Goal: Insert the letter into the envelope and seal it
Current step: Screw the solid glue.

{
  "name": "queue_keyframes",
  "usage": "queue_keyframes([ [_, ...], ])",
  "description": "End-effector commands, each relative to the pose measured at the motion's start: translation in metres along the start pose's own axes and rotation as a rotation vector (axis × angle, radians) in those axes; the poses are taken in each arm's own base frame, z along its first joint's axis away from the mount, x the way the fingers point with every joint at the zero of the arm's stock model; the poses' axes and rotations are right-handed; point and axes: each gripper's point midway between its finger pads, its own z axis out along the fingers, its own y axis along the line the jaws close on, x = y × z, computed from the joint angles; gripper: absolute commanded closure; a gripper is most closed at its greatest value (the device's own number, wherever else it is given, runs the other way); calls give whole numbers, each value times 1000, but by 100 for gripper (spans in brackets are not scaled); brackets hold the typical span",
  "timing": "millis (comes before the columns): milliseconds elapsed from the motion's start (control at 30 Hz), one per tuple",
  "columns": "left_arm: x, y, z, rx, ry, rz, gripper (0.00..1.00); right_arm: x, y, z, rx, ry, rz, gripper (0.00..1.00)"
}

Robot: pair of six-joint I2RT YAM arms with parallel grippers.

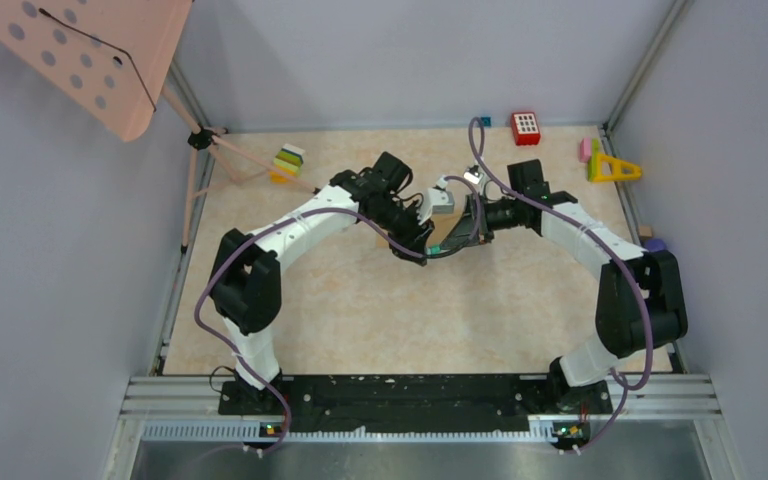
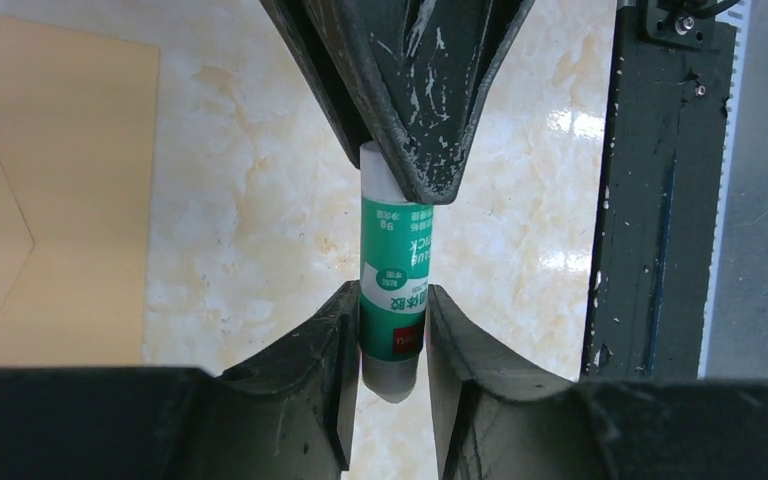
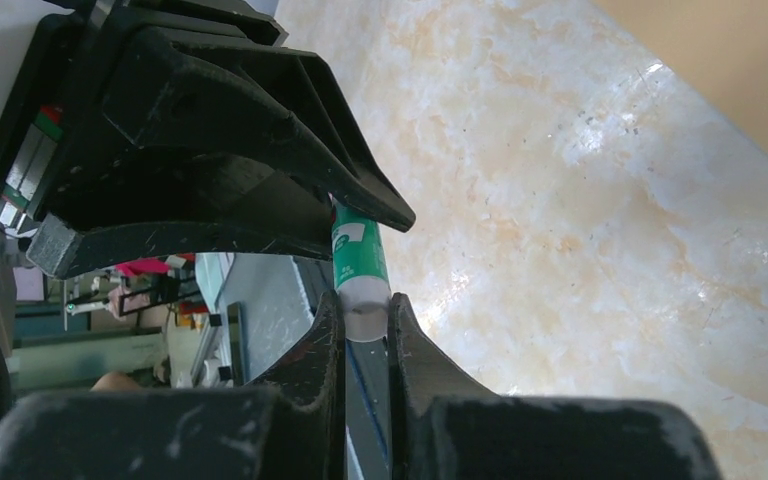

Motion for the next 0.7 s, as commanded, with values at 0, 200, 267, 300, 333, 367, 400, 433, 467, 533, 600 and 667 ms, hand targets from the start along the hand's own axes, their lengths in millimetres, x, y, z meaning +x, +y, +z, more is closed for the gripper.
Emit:
queue_keyframes([
  [0, -15, -3, -3, 12, -43, 34, 62, -14, 15, -2, -29, -18, -86, 100],
  [200, -24, -18, -3, 118, -92, -4, 45, -13, 24, -3, -81, -15, -122, 100],
  [267, -27, -20, -7, 149, -117, -25, 36, -14, 27, -4, -86, -20, -135, 100],
  [300, -30, -21, -9, 163, -134, -37, 33, -14, 29, -5, -92, -23, -141, 100],
  [333, -32, -20, -12, 178, -155, -52, 30, -15, 30, -5, -98, -27, -146, 100],
  [367, -35, -17, -17, 188, -178, -76, 27, -15, 32, -6, -107, -30, -150, 100],
  [400, -38, -15, -22, 202, -202, -99, 25, -16, 35, -6, -120, -36, -156, 100],
  [433, -40, -12, -27, 221, -231, -123, 25, -17, 36, -7, -129, -40, -155, 100],
  [467, -41, -9, -31, 235, -256, -147, 24, -17, 36, -8, -132, -45, -150, 100],
  [533, -41, -5, -35, 253, -285, -178, 23, -18, 37, -9, -142, -54, -146, 100],
  [600, -40, -5, -35, 261, -288, -175, 24, -19, 35, -10, -144, -56, -141, 100],
  [667, -41, -6, -34, 280, -290, -173, 24, -19, 34, -10, -139, -57, -137, 100],
])
